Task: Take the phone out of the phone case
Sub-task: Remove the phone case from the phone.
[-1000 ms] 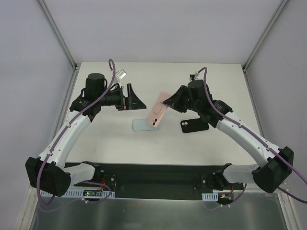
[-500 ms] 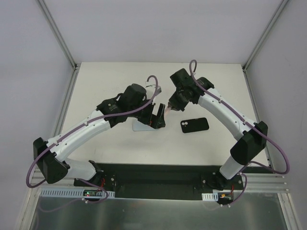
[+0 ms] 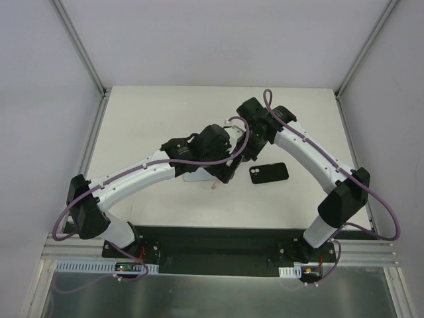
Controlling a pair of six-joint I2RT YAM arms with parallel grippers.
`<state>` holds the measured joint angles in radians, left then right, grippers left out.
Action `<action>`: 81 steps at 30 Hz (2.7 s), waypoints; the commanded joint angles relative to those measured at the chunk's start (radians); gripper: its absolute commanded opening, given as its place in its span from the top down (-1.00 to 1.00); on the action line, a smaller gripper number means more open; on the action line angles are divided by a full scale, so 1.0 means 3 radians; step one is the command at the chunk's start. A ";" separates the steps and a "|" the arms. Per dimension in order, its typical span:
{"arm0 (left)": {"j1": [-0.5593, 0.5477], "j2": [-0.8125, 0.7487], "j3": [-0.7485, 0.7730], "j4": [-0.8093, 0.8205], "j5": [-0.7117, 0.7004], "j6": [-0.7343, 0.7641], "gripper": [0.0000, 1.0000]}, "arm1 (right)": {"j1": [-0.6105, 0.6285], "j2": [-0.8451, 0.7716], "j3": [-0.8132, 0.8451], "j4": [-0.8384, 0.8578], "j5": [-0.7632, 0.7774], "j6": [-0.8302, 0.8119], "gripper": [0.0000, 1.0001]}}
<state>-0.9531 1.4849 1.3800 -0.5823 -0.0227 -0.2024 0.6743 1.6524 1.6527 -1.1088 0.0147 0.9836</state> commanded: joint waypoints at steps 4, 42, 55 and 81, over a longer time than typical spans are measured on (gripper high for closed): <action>-0.0187 0.0031 0.0068 -0.0002 -0.0349 0.0148 -0.40 | -0.0115 -0.0093 0.0151 -0.0144 -0.0535 0.0137 0.97; -0.0208 -0.0337 -0.0182 -0.0017 -0.0058 0.0174 1.00 | -0.0350 -0.0981 -0.0212 0.0766 -0.0096 -0.1412 -0.47; 0.0958 -0.0746 -0.0632 0.0826 0.2243 -0.0389 1.00 | -0.0565 -0.2286 -0.1709 0.2084 -0.0254 -0.1842 -0.50; 0.1756 -0.1135 -0.1798 0.3720 0.3737 -0.2383 1.00 | 0.0068 -0.2486 -0.1669 0.2136 -0.0295 -0.2456 -0.57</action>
<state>-0.4362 1.1431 0.8452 0.2832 1.0031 -0.7956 0.6601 0.8986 1.1019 -0.5045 -0.1215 0.2886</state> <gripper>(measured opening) 0.118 0.784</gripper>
